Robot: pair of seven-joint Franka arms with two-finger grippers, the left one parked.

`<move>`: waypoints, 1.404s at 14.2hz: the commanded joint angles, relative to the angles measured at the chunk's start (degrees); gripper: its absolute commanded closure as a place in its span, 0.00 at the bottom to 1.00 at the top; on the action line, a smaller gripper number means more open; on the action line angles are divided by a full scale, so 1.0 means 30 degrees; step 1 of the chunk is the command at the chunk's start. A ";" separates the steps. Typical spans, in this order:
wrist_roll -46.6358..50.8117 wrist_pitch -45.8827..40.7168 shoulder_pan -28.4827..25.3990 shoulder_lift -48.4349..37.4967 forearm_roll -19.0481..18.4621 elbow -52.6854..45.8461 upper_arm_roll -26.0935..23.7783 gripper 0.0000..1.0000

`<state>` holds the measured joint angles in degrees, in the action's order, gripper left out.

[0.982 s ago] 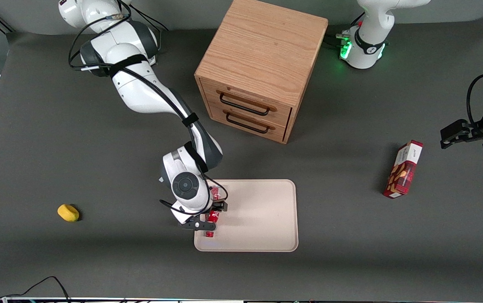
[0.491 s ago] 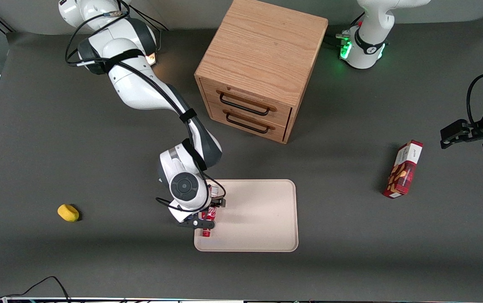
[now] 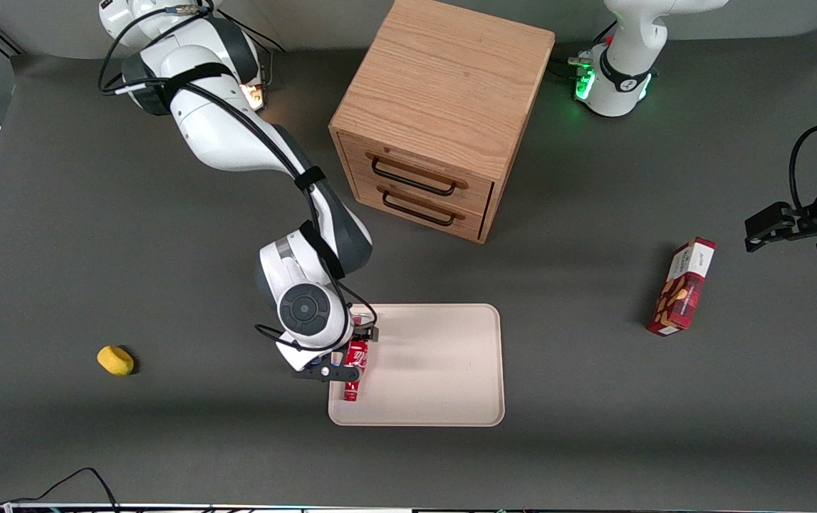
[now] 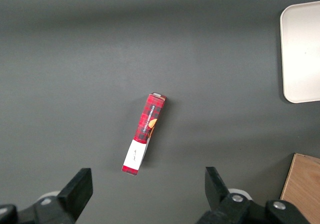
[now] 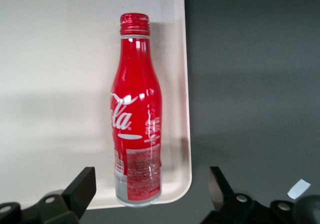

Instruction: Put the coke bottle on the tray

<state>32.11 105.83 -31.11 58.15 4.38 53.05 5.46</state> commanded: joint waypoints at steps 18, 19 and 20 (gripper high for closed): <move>-0.3730 -0.2230 0.3571 -1.9755 -0.0053 1.8169 -0.0004 0.00; -0.3906 -0.2172 0.4096 -2.0490 -0.0258 1.8669 -0.0004 0.00; -0.4429 -0.2143 0.4566 -2.1077 -0.0318 1.9109 -0.0004 0.00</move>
<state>21.58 97.64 -19.81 0.98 4.49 104.07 5.89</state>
